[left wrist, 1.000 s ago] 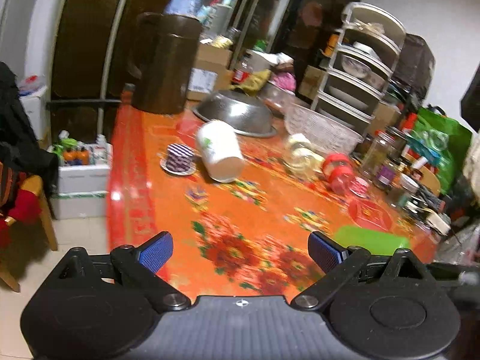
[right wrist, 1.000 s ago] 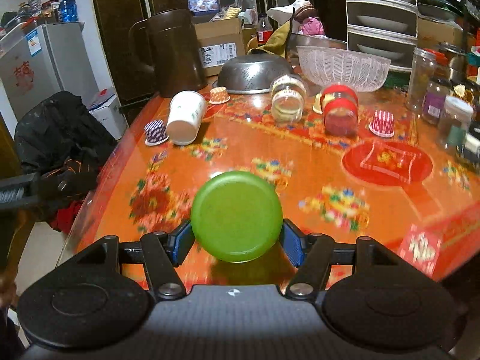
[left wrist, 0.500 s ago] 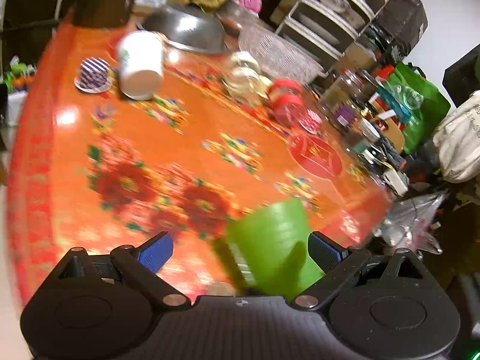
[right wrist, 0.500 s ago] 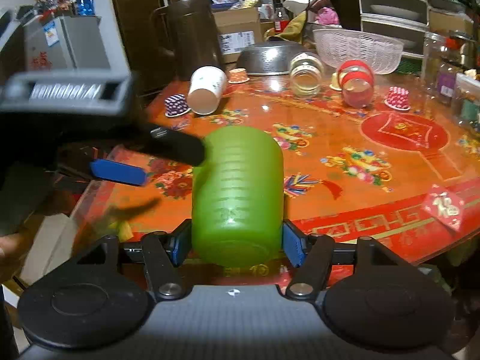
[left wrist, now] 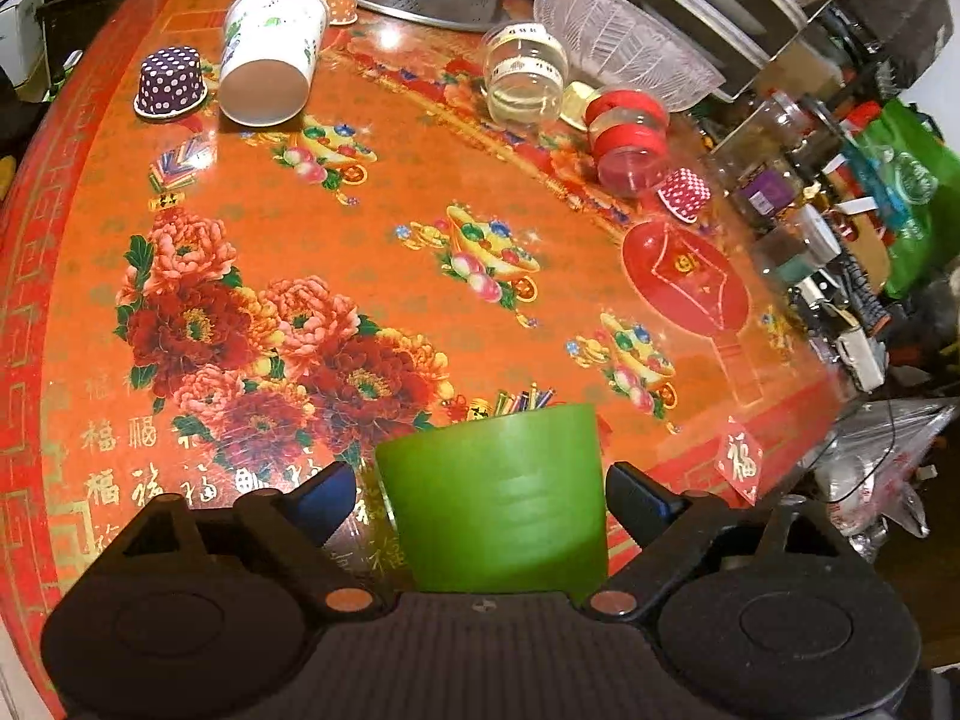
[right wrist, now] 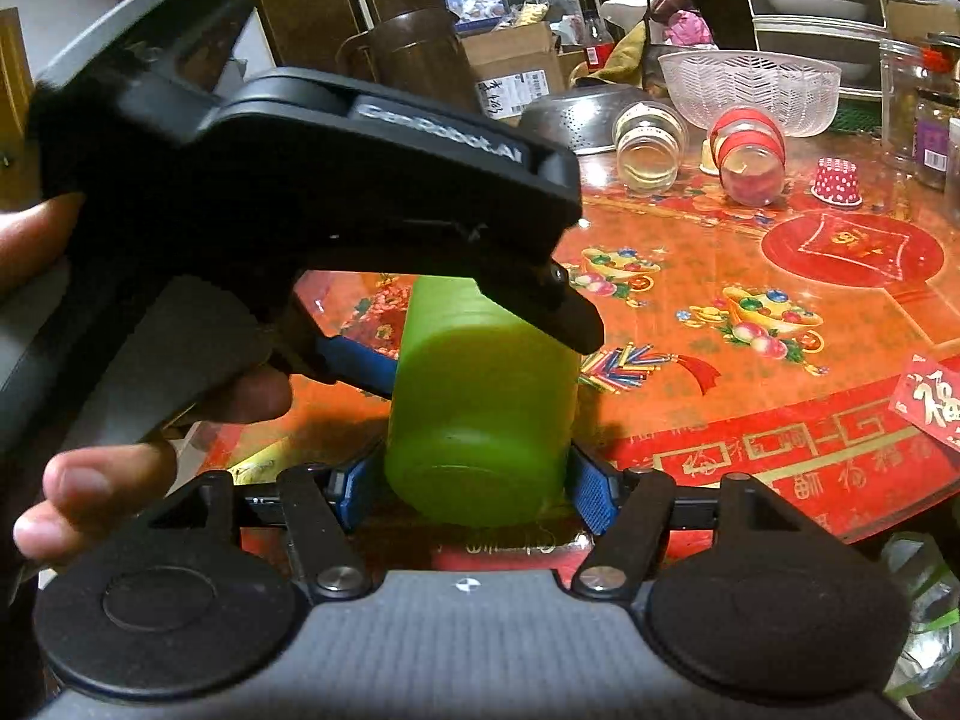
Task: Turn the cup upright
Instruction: 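Close the left gripper on the cup rim while the right gripper releases it, then rotate the green cup upright with the left gripper, opening end up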
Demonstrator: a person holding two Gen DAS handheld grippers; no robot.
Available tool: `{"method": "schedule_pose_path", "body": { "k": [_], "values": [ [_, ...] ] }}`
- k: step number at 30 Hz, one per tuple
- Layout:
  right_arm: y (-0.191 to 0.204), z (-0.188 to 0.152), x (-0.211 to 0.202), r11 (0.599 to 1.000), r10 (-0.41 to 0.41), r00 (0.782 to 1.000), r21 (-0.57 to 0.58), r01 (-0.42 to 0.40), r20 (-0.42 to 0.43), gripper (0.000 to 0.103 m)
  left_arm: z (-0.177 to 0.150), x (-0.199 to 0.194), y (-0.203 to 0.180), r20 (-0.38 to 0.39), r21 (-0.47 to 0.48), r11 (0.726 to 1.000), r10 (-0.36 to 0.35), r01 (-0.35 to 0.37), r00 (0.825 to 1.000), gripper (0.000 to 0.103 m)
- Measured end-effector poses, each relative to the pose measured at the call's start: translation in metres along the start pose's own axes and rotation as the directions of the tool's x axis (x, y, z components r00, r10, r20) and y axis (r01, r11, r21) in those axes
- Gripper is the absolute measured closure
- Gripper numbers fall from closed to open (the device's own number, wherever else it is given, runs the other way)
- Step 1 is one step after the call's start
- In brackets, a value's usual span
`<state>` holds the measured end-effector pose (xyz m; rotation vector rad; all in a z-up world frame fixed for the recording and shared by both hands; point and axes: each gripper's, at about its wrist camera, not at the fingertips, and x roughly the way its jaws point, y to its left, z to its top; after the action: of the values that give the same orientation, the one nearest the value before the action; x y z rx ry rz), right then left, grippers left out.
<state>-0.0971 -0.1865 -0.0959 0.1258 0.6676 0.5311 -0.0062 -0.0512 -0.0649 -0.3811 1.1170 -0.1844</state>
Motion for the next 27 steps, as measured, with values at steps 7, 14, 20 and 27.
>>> {"method": "schedule_pose_path", "body": {
  "k": [7, 14, 20, 27],
  "values": [
    [-0.003, -0.001, -0.002, 1.000, 0.031, 1.000, 0.005, -0.031, 0.000, 0.036, 0.001, 0.004, -0.011, -0.009, 0.034, 0.997, 0.068, -0.068, 0.998, 0.019],
    [-0.004, -0.001, -0.003, 0.999, 0.039, 0.999, -0.004, -0.039, -0.002, 0.035, 0.000, 0.002, -0.015, 0.007, 0.060, 0.994, 0.089, -0.089, 0.996, 0.025],
    [-0.011, -0.002, -0.019, 0.999, 0.052, 0.998, -0.010, -0.051, 0.031, 0.010, -0.002, -0.011, -0.010, 0.079, 0.093, 0.994, 0.045, -0.052, 0.996, 0.026],
    [-0.034, 0.006, -0.061, 0.999, -0.009, 0.987, 0.042, 0.003, 0.161, 0.003, -0.003, -0.037, -0.004, 0.290, 0.134, 0.991, -0.011, -0.029, 0.957, 0.027]
  ]
}}
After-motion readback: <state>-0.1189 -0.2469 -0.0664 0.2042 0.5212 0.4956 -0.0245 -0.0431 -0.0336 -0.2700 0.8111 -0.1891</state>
